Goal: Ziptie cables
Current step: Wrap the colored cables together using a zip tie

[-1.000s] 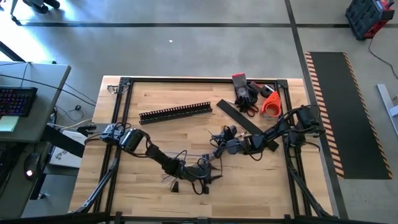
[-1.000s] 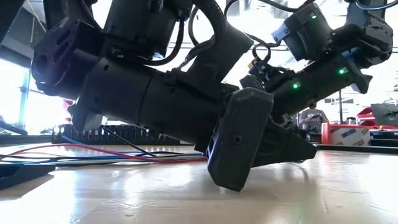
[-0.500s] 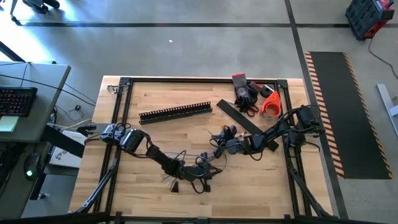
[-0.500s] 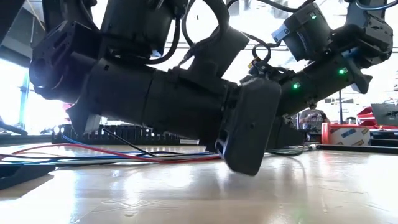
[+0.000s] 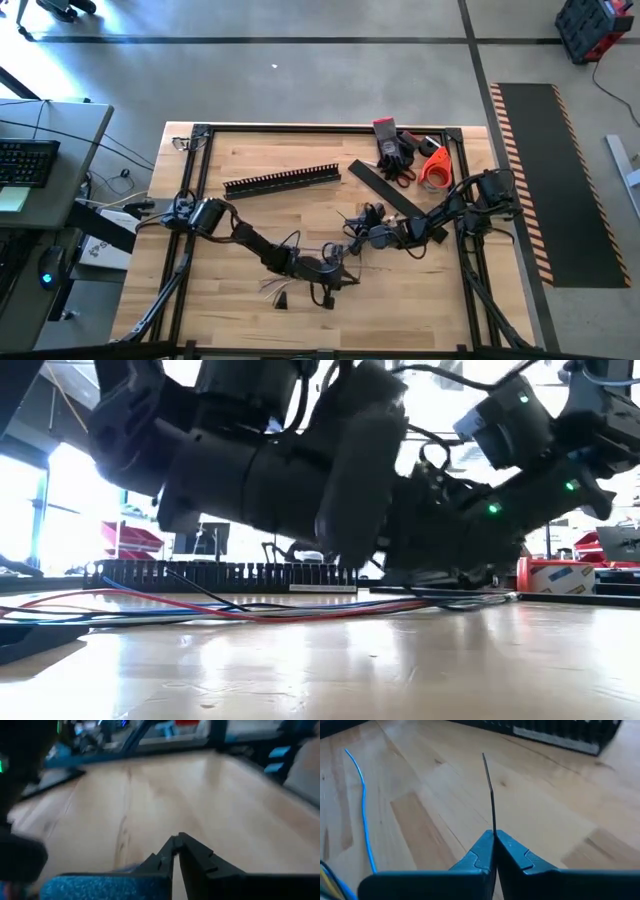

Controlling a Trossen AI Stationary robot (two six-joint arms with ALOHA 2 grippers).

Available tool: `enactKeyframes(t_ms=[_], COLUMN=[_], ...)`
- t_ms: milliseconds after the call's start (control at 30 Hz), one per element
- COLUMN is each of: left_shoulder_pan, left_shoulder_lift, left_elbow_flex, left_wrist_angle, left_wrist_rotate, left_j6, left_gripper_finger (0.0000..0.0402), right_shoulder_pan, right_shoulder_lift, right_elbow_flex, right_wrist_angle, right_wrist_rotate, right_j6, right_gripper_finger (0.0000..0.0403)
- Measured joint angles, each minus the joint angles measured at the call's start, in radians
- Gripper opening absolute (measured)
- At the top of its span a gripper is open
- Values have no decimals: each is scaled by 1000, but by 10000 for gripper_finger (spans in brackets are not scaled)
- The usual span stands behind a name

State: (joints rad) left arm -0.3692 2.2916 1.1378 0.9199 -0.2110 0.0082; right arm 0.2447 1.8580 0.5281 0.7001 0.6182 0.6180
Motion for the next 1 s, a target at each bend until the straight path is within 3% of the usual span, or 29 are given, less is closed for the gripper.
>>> enactKeyframes(t_ms=[133,233,433,700,1000], left_shoulder_pan=[18,23,22,24,28], left_shoulder_lift=[15,26,27,26,-107], left_elbow_flex=[1,0,1,1,-60], left_wrist_angle=[71,102,131,135,-9], left_wrist_rotate=[29,-10,-63,-57,-32], left_j6=[-5,-5,-5,12,64], left_gripper_finger=[0,0,0,0,0], right_shoulder_pan=[7,15,39,89,171], right_shoulder_lift=[0,0,0,0,0], right_elbow_flex=[-68,-105,-120,-120,-186], right_wrist_angle=[117,192,203,274,382], right_wrist_rotate=[3,6,16,87,197], right_j6=[29,33,15,-92,-85], right_gripper_finger=[0,0,0,0,0])
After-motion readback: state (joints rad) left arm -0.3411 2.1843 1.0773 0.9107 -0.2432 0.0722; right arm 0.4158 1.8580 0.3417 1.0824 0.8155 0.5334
